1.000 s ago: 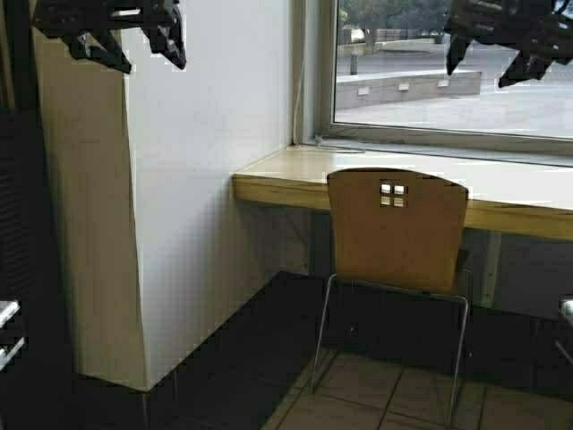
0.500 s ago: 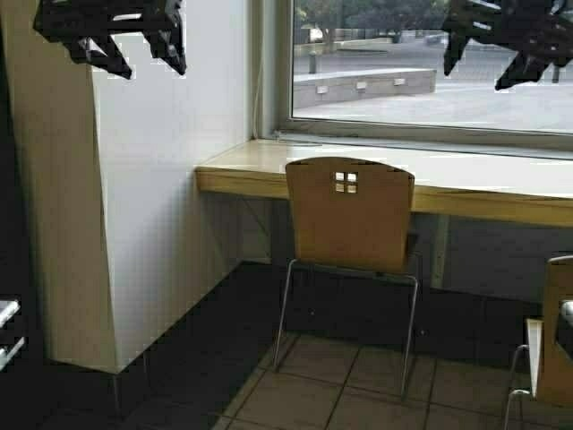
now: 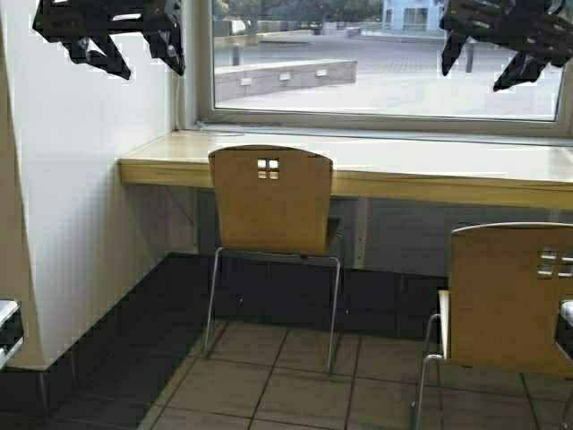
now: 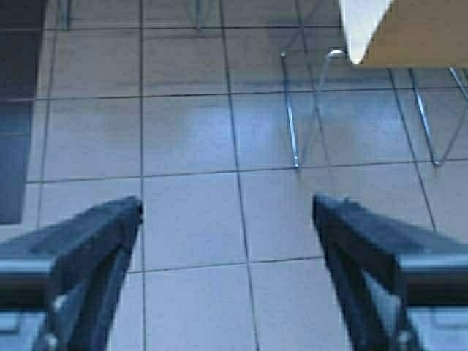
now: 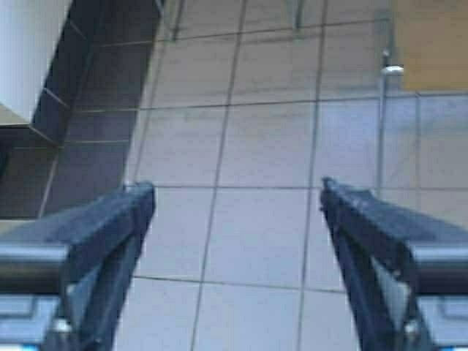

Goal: Push the chairs under the table

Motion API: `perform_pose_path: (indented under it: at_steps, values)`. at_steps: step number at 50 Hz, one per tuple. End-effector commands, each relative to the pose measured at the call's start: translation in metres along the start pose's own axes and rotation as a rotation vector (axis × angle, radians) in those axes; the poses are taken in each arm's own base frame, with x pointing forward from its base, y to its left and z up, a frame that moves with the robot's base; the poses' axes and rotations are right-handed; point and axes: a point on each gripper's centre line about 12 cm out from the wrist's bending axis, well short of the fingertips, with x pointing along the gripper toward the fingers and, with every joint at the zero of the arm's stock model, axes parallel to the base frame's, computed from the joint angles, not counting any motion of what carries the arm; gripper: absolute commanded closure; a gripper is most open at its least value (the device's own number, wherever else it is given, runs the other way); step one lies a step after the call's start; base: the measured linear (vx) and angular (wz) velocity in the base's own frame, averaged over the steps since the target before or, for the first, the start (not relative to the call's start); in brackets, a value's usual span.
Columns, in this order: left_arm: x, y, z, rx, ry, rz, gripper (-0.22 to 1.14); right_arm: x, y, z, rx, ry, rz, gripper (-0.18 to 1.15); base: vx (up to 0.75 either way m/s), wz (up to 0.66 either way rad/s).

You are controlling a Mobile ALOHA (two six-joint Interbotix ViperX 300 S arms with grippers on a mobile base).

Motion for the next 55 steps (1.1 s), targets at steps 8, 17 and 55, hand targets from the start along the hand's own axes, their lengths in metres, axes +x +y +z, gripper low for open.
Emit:
perform_pose_path:
  at_steps: [8, 17, 55]
  values:
    - [-0.003, -0.001, 0.010, -0.007, -0.018, -0.004, -0.08, 0.006, 0.001, 0.003, 0.016, 0.009, -0.001, -0.03, -0.06, -0.36]
    - [0.000, -0.001, 0.006, -0.012, -0.005, -0.003, -0.08, 0.009, 0.001, 0.001, 0.021, 0.027, -0.003, -0.03, -0.04, -0.42]
    - [0.000, -0.002, 0.007, -0.038, 0.022, -0.007, -0.08, 0.023, -0.003, -0.015, 0.053, 0.108, -0.018, -0.03, 0.03, -0.32]
